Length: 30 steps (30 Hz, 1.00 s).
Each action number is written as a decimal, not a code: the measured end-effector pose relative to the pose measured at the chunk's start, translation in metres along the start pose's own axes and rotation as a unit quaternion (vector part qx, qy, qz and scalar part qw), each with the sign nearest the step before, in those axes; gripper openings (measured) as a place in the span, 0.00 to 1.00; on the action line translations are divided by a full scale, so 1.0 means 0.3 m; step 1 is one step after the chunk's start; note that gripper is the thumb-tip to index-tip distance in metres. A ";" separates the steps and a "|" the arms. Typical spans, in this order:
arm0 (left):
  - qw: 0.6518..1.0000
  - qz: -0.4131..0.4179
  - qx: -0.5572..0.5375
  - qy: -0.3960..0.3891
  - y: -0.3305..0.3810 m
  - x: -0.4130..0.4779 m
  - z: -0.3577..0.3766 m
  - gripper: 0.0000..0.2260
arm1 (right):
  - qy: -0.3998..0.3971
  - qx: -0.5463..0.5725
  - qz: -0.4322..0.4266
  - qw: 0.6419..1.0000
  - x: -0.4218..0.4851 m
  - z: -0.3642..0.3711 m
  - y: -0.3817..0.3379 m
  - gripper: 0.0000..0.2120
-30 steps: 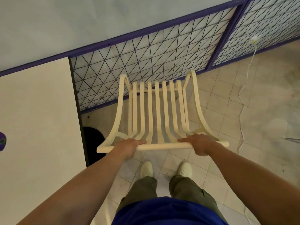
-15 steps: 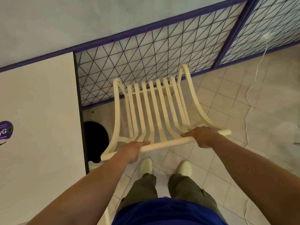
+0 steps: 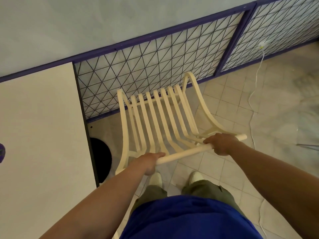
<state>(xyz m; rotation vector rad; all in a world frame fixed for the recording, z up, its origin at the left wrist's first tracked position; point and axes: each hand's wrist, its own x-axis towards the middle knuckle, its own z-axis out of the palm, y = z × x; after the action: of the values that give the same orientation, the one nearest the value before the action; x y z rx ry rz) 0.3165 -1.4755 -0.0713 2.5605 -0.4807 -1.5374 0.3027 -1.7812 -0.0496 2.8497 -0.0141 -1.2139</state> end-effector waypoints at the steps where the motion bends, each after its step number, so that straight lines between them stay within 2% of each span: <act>1: 1.000 0.003 0.001 -0.002 -0.002 -0.001 -0.002 0.38 | 0.000 -0.001 0.004 1.000 0.001 0.000 -0.006 0.27; 6: 1.000 -0.003 -0.011 0.004 0.002 -0.002 0.002 0.37 | -0.003 -0.013 -0.005 1.000 0.020 0.006 -0.012 0.28; 9: 1.000 -0.013 -0.018 0.018 0.008 -0.002 0.009 0.36 | -0.013 -0.014 -0.028 0.999 0.039 0.017 0.002 0.32; 15: 0.997 -0.063 -0.008 0.041 0.035 -0.014 0.030 0.37 | -0.042 -0.031 -0.160 0.986 0.070 0.007 0.057 0.39; 19: 0.994 -0.094 -0.018 0.054 0.068 -0.018 0.039 0.39 | -0.067 -0.048 -0.230 0.970 0.107 -0.004 0.092 0.37; 24: 0.988 -0.121 -0.051 0.082 0.138 0.017 0.058 0.41 | -0.065 -0.071 -0.272 0.958 0.158 -0.032 0.175 0.37; 30: 0.979 -0.145 -0.077 0.120 0.258 0.062 0.060 0.36 | -0.042 -0.082 -0.294 0.951 0.201 -0.083 0.295 0.37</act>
<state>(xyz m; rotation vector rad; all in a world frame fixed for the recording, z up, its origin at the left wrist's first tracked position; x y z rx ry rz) 0.2926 -1.5534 -0.0755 2.7326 0.0400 -1.2545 0.3632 -1.8702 -0.0719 2.7282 0.9444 -1.3309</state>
